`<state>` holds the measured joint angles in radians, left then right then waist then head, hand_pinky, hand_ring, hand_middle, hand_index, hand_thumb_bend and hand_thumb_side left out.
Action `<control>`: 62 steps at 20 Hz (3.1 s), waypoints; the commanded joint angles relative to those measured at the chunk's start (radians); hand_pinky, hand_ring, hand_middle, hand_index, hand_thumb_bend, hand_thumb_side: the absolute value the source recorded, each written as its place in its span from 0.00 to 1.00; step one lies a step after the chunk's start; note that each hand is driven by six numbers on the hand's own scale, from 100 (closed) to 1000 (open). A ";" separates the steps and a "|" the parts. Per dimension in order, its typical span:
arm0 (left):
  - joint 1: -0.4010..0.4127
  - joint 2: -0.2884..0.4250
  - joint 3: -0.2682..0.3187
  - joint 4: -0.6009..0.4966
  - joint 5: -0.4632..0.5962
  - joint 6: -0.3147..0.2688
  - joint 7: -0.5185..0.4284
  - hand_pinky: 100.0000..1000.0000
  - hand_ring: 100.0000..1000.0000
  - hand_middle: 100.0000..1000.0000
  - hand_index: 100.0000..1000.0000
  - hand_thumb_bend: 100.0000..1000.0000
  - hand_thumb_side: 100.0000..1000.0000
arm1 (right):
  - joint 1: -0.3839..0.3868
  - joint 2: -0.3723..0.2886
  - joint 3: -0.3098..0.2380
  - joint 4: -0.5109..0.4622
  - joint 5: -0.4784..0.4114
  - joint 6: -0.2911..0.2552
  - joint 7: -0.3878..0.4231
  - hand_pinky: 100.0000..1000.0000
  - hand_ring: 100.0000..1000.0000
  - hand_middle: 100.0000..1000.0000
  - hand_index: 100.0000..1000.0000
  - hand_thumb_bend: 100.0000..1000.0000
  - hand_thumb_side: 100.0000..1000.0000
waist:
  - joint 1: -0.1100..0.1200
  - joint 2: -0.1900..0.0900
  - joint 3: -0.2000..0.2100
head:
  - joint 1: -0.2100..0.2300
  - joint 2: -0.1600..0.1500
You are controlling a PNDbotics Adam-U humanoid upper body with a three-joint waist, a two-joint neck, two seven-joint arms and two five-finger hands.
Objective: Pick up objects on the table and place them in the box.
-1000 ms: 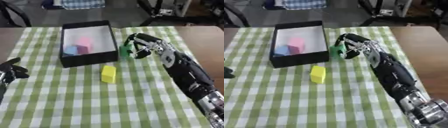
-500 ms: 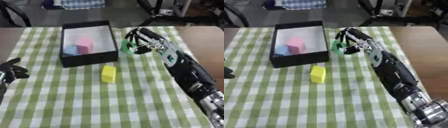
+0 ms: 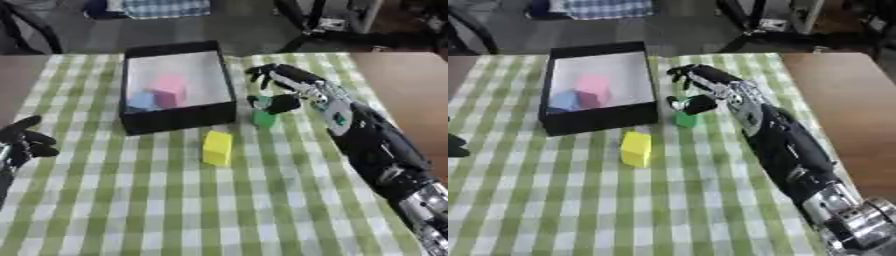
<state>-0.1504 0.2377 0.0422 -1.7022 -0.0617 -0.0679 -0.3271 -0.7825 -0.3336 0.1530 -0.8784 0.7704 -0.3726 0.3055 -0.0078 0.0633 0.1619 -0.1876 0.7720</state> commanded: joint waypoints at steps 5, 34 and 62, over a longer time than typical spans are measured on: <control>-0.009 0.026 0.009 -0.022 0.003 -0.002 -0.003 0.68 0.55 0.55 0.90 0.09 1.00 | -0.019 -0.027 -0.015 -0.013 0.014 0.011 0.030 0.86 0.73 0.79 0.95 0.10 0.53 | 0.007 -0.012 0.001 | -0.001 -0.002; -0.006 0.025 0.010 -0.022 0.003 -0.001 -0.002 0.69 0.55 0.55 0.90 0.08 1.00 | -0.013 -0.040 -0.061 0.066 0.148 -0.002 0.161 0.93 0.82 0.68 0.93 0.09 0.28 | 0.008 -0.011 -0.001 | 0.006 -0.002; -0.068 -0.033 -0.030 -0.037 0.021 0.000 -0.040 0.69 0.55 0.55 0.90 0.09 1.00 | -0.262 0.035 -0.096 0.127 -0.006 0.047 -0.007 0.87 0.57 0.32 0.61 0.00 0.05 | 0.015 0.025 0.135 | -0.111 -0.002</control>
<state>-0.2033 0.2014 0.0162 -1.7170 -0.0485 -0.0668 -0.3594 -1.0171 -0.2982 0.0704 -0.7656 0.7519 -0.3256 0.2905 -0.0077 0.0851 0.3040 -0.2823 0.7720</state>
